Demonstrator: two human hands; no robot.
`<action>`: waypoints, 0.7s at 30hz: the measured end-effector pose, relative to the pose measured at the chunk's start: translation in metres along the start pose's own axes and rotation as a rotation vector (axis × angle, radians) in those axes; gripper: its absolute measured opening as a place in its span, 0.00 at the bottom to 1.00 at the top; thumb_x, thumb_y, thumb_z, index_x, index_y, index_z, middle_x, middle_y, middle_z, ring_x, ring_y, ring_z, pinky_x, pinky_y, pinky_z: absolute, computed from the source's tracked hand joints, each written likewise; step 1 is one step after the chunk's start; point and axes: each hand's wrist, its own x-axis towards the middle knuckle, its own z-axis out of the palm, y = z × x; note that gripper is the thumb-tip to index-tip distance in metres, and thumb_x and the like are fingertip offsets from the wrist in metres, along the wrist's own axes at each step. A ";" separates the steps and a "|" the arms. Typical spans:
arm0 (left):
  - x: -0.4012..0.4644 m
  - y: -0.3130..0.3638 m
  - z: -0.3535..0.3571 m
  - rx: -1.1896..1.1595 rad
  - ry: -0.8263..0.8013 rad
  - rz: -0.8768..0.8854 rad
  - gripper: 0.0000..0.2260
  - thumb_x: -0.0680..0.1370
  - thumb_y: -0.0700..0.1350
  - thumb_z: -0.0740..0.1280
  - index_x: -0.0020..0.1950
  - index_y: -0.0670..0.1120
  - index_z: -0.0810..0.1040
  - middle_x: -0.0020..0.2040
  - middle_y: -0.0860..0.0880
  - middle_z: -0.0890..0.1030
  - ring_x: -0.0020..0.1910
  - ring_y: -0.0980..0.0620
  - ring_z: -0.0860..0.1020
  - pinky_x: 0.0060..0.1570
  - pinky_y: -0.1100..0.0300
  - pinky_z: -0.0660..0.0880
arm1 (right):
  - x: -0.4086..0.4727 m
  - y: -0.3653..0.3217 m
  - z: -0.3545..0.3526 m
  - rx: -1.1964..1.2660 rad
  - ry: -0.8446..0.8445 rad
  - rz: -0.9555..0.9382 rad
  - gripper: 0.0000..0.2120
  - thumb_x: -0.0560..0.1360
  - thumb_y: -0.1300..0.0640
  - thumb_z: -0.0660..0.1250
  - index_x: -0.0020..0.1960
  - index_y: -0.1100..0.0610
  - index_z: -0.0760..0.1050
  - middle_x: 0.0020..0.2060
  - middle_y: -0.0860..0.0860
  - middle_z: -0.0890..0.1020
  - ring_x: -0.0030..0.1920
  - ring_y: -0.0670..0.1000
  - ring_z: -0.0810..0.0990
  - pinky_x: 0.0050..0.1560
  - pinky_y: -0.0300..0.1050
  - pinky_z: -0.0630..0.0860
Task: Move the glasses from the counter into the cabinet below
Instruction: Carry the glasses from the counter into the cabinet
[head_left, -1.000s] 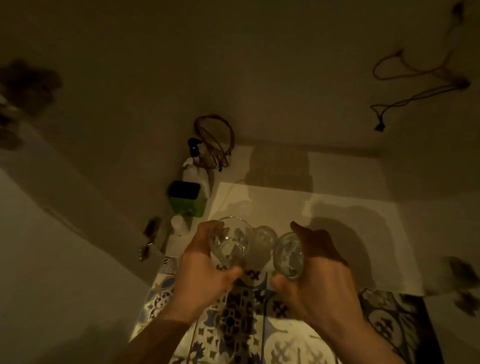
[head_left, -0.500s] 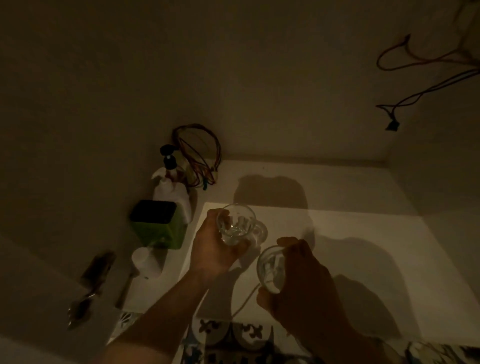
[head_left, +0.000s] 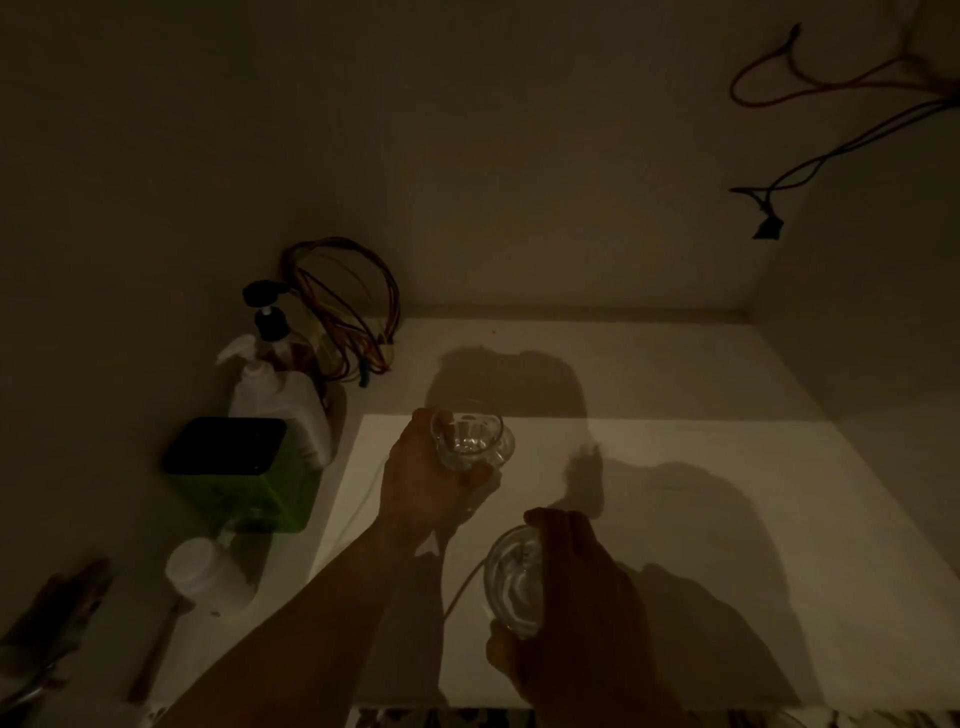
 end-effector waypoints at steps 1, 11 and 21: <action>-0.001 -0.001 0.002 -0.032 0.002 -0.004 0.29 0.61 0.57 0.80 0.57 0.54 0.72 0.50 0.56 0.81 0.49 0.55 0.81 0.45 0.63 0.77 | 0.001 0.000 0.001 -0.002 0.006 -0.003 0.44 0.63 0.40 0.71 0.73 0.44 0.54 0.65 0.41 0.63 0.64 0.49 0.72 0.58 0.41 0.73; 0.000 -0.014 -0.004 -0.074 -0.026 -0.005 0.30 0.62 0.53 0.79 0.61 0.54 0.72 0.51 0.56 0.80 0.50 0.54 0.80 0.46 0.63 0.76 | 0.009 -0.014 0.010 0.001 0.036 -0.024 0.43 0.62 0.42 0.72 0.72 0.44 0.57 0.60 0.41 0.66 0.59 0.48 0.75 0.48 0.37 0.68; -0.001 -0.021 -0.003 -0.024 -0.049 0.004 0.31 0.64 0.51 0.80 0.63 0.53 0.72 0.54 0.55 0.80 0.51 0.54 0.80 0.52 0.55 0.79 | 0.013 -0.012 0.014 0.031 0.047 -0.062 0.43 0.62 0.42 0.73 0.72 0.44 0.57 0.58 0.40 0.65 0.57 0.48 0.75 0.50 0.36 0.69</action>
